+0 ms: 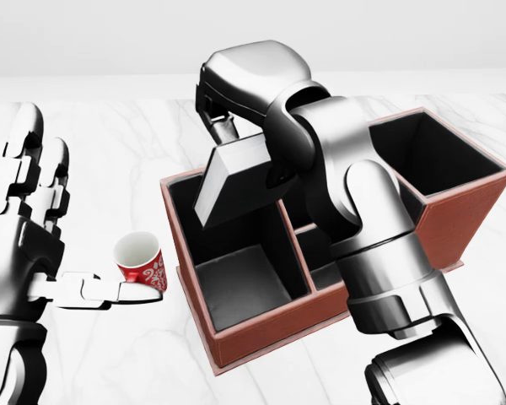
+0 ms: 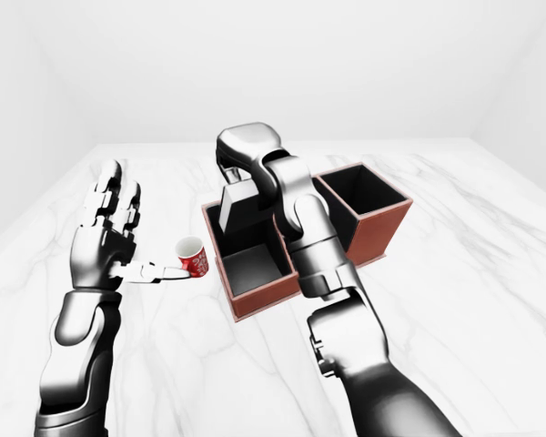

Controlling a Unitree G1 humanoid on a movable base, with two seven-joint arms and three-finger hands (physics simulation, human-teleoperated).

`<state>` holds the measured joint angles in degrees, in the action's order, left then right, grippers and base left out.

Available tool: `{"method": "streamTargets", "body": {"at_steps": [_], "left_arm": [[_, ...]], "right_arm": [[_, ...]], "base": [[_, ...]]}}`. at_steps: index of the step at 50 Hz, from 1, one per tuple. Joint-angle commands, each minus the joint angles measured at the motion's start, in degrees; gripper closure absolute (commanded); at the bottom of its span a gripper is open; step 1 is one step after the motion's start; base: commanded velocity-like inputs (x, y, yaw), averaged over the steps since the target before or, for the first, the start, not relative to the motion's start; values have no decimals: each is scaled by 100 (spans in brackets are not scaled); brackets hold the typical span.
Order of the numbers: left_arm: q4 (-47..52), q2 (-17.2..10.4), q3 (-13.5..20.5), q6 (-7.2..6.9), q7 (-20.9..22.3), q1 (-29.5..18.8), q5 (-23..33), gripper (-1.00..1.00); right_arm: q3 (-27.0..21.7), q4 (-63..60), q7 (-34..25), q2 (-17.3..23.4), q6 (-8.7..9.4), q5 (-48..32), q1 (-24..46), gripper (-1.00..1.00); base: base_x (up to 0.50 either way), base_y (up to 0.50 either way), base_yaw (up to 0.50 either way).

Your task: Pick up the book and place it in the left compartment of the caddy.

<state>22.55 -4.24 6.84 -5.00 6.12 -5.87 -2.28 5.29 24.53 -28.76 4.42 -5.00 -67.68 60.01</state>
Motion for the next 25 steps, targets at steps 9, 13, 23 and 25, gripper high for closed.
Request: {"method": "streamTargets", "body": {"at_steps": [9, 13, 23, 25], "left_arm": [[18, -24, 39, 0, 13, 11, -34, -100], [28, -15, 32, 0, 12, 36, -27, -100], [63, 10, -4, 0, 4, 69, -2, -100], [53, 15, -2, 0, 5, 76, -5, -100]], "right_arm": [[39, 467, 217, -202, 0, -384, 183, 100], [45, 500, 254, -231, 0, -396, 141, 100], [90, 692, 389, -297, 0, -468, 132, 100], [92, 737, 427, -281, 0, -507, 133, 100]], "base": [[0, 0, 0], [0, 0, 0], [0, 0, 0], [0, 0, 0]]}}
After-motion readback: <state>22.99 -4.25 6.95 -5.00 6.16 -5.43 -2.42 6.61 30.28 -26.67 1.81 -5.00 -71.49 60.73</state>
